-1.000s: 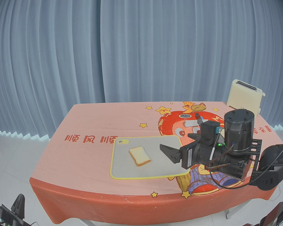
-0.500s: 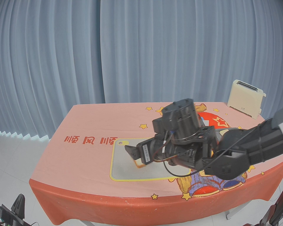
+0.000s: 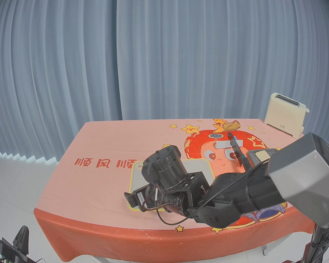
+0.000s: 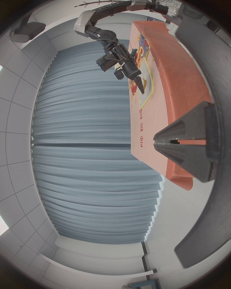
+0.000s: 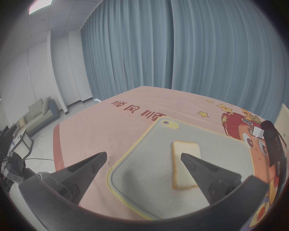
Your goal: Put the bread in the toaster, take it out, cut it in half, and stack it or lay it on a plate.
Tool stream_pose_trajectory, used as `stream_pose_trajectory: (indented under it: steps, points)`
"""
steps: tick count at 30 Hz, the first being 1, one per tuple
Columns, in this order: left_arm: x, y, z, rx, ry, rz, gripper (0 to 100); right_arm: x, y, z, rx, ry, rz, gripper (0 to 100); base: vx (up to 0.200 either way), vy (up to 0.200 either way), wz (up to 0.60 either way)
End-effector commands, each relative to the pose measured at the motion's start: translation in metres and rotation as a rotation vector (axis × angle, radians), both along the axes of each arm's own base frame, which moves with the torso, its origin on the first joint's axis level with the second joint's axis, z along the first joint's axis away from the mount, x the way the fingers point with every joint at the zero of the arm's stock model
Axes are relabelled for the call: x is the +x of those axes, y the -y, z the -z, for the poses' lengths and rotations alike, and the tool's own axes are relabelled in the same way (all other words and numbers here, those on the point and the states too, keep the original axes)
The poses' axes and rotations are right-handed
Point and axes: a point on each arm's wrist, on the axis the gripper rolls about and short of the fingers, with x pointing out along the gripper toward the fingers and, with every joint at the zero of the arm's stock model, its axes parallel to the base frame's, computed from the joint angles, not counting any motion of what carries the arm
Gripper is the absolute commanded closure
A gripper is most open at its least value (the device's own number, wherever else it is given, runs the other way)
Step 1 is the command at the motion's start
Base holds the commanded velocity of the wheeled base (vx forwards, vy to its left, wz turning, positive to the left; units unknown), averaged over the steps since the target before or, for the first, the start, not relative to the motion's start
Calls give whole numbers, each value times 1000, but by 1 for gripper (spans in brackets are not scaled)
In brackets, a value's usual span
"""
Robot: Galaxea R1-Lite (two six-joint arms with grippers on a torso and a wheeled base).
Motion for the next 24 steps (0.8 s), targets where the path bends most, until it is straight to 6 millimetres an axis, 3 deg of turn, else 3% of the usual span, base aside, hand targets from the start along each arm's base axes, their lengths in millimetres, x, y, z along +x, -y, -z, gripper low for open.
stream_pose_trajectory:
  steps: [1, 24]
  points:
    - [1, 0, 5, -1, -12, -1, 100, 0, -3, 7, -12, -8, -3, 0, 0, 0, 0]
    - [1, 0, 5, -1, -14, -1, 100, 4, -2, 15, -29, -18, 6, 0, 0, 0, 0]
